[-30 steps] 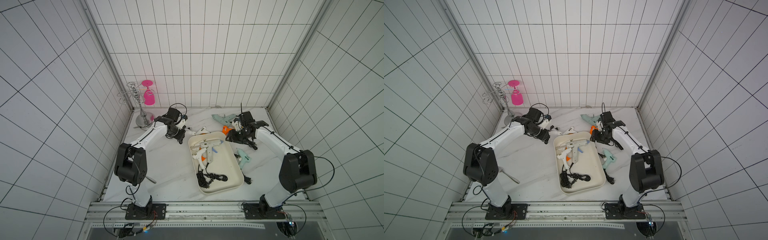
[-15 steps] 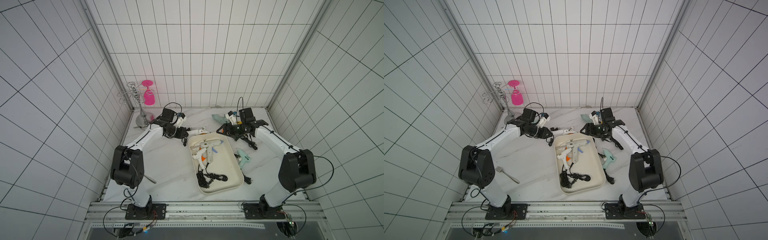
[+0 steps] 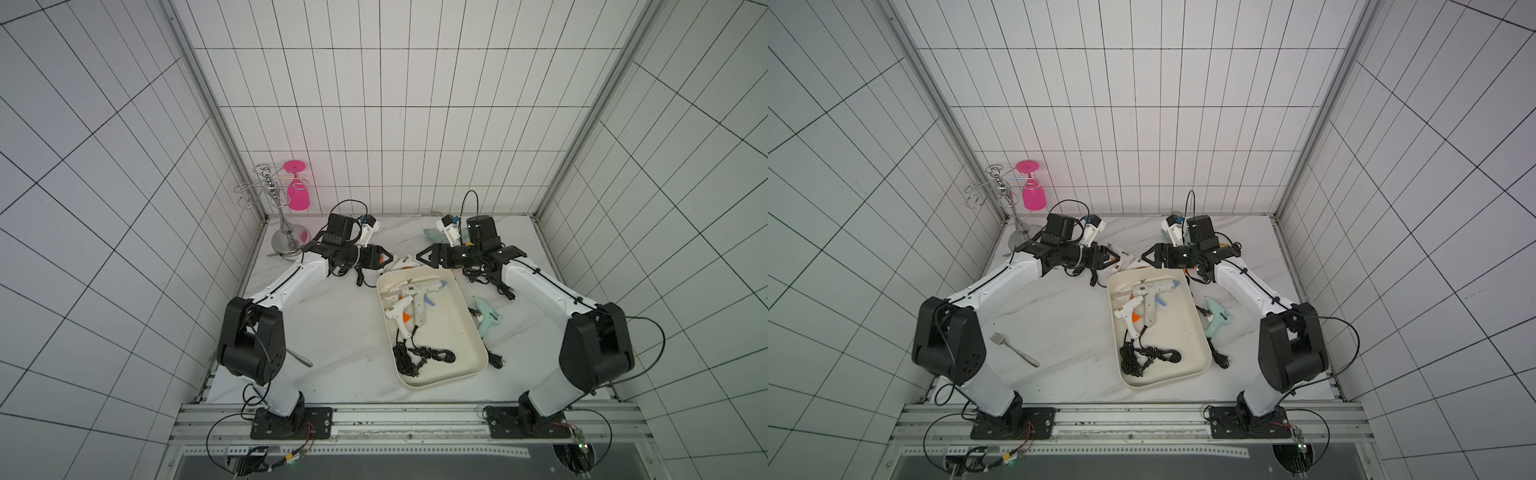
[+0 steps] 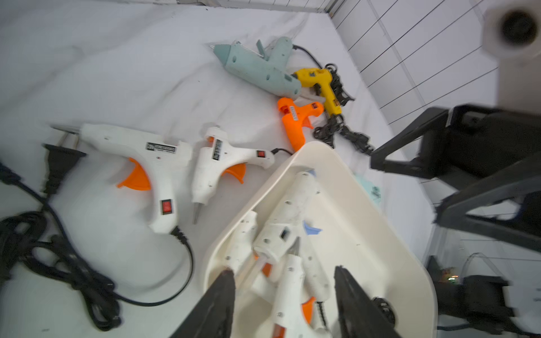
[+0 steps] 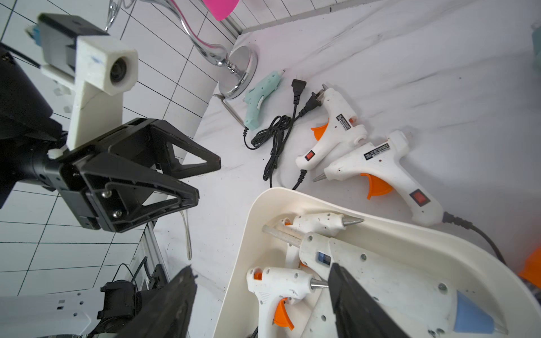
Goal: Put the hot melt glue gun into the storage box
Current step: Pick up the hot melt adhesive gun from the center of the board.
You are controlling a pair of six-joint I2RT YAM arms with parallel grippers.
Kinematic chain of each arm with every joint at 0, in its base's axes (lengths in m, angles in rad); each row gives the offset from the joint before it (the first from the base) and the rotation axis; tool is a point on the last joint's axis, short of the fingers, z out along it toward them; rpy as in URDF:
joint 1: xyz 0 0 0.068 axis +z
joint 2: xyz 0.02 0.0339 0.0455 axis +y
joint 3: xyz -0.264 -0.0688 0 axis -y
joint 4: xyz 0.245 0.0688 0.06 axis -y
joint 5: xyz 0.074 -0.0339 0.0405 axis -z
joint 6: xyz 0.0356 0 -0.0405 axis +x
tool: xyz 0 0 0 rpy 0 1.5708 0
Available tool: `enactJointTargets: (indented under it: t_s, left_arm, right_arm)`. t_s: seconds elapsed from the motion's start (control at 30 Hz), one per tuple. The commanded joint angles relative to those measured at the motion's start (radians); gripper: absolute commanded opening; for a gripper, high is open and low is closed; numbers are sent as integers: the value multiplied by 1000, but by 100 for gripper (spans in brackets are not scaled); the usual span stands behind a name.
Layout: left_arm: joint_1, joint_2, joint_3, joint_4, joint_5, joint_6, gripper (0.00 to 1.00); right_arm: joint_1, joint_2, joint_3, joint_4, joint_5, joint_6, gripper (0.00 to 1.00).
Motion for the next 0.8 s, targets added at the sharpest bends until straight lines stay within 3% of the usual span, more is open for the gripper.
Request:
enactJointTargets:
  t_s: [0.0, 0.27, 0.77]
  left_arm:
    - [-13, 76, 56, -83, -314, 91, 70]
    - [-138, 338, 243, -209, -687, 136, 73]
    - [-152, 557, 361, -171, -655, 116, 72]
  right_arm:
    - [-3, 15, -6, -37, 37, -19, 75]
    - [-20, 17, 5, -136, 118, -50, 76]
    - [-66, 42, -4, -244, 127, -65, 73]
